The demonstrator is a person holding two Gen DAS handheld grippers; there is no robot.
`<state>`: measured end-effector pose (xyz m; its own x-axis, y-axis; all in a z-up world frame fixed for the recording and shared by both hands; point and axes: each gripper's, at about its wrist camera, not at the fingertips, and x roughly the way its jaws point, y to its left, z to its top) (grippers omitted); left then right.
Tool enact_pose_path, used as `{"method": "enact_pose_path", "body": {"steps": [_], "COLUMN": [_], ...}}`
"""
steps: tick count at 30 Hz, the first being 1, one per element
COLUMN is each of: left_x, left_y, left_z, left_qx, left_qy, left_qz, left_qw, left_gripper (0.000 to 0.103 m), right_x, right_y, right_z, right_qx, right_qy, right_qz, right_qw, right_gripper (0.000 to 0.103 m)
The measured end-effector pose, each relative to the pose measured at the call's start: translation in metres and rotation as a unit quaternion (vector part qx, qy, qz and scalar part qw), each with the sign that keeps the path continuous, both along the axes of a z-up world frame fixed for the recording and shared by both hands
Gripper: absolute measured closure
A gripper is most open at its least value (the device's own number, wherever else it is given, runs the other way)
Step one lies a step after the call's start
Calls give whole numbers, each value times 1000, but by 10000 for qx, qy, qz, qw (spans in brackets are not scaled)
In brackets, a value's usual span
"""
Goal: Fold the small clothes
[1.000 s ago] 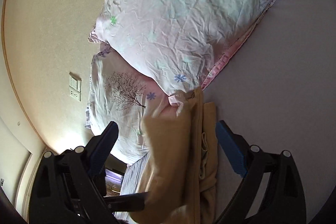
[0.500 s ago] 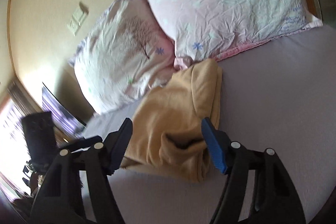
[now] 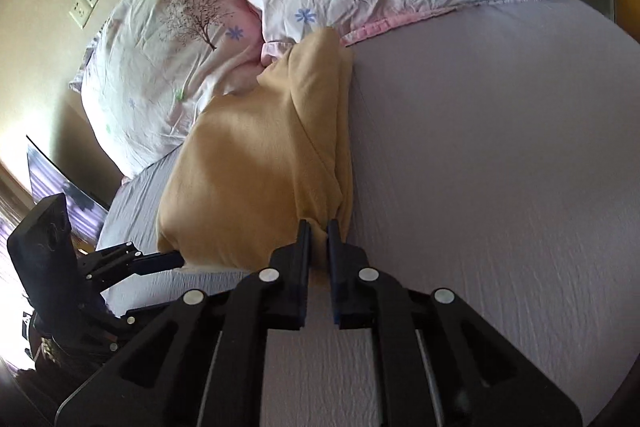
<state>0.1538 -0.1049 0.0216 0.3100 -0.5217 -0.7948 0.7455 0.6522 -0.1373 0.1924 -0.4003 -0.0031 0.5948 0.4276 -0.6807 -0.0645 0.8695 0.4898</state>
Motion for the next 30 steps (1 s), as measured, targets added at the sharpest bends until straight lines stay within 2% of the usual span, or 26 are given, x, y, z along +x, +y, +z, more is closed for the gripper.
{"method": "enact_pose_path", "body": {"steps": [1, 2, 3, 4, 5, 6, 8, 9, 12, 14, 16, 17, 18, 19, 20, 21, 23, 24, 25, 27, 29, 30], "left_x": [-1, 1, 1, 7, 14, 25, 51, 62, 102, 123, 136, 141, 146, 149, 151, 152, 151, 149, 145, 136, 129, 126], "left_y": [4, 13, 22, 34, 45, 59, 80, 83, 85, 78, 71, 67, 66, 65, 66, 68, 78, 84, 92, 114, 137, 150], "left_z": [1, 4, 8, 15, 20, 26, 29, 27, 9, -7, -19, -23, -25, -27, -30, -33, -31, -28, -23, -10, -1, 2], "left_qx": [-54, -280, -501, -828, -1137, -1493, -1956, -1998, -2148, -2235, -2266, -2369, -2429, -2486, -2508, -2520, -2655, -2716, -2713, -2633, -2542, -2390], "left_qy": [110, 301, 383, 444, 498, 565, 735, 850, 1529, 2001, 2252, 2298, 2320, 2375, 2421, 2470, 2510, 2498, 2406, 2047, 1782, 1591], "left_qz": [-7, 21, 70, 224, 400, 682, 1268, 1475, 1918, 2008, 2063, 2063, 2089, 2107, 2147, 2177, 2108, 2074, 2055, 2112, 2267, 2371], "left_qw": [9999, 9992, 9980, 9953, 9915, 9848, 9697, 9649, 9454, 9326, 9249, 9211, 9185, 9151, 9123, 9100, 9067, 9060, 9090, 9188, 9232, 9281], "left_gripper": [43, 43, 42, 42, 39, 31, 29, 29, 29, 29, 29, 29, 29, 30, 40, 54, 68, 70, 70, 70, 69, 67], "right_x": [-1, -2, -1, 2, 9, 19, 49, 64, 98, 106, 109, 109, 110, 110, 109, 106, 104, 102, 100, 101, 102, 104], "right_y": [-2, -6, -10, -15, -18, -18, -21, -20, -18, -15, -13, -14, -14, -14, -13, -10, -6, -2, 3, 21, 46, 62], "right_z": [8, 16, 23, 31, 38, 41, 34, 28, 1, -9, -19, -20, -25, -29, -32, -30, -23, -18, -12, -5, -2, -3], "right_qx": [57, 196, 320, 417, 460, 487, 671, 767, 952, 930, 1054, 1106, 1271, 1473, 1600, 1558, 1616, 1698, 1765, 1788, 1638, 1466], "right_qy": [-23, -87, -164, -269, -409, -404, -104, 79, 662, 820, 865, 810, 853, 878, 815, 719, 536, 439, 357, 313, 305, 322], "right_qz": [-7, -60, -98, -167, -232, -210, -168, -149, -51, -1, 95, 127, 201, 292, 326, 333, 375, 419, 492, 707, 946, 1111], "right_qw": [10000, 9998, 9993, 9986, 9978, 9978, 9975, 9969, 9932, 9923, 9906, 9905, 9880, 9848, 9832, 9846, 9847, 9836, 9824, 9808, 9815, 9824], "right_gripper": [87, 63, 21, 11, 10, 10, 12, 16, 27, 31, 33, 44, 68, 71, 74, 76, 77, 78, 78, 78, 78, 75]}}
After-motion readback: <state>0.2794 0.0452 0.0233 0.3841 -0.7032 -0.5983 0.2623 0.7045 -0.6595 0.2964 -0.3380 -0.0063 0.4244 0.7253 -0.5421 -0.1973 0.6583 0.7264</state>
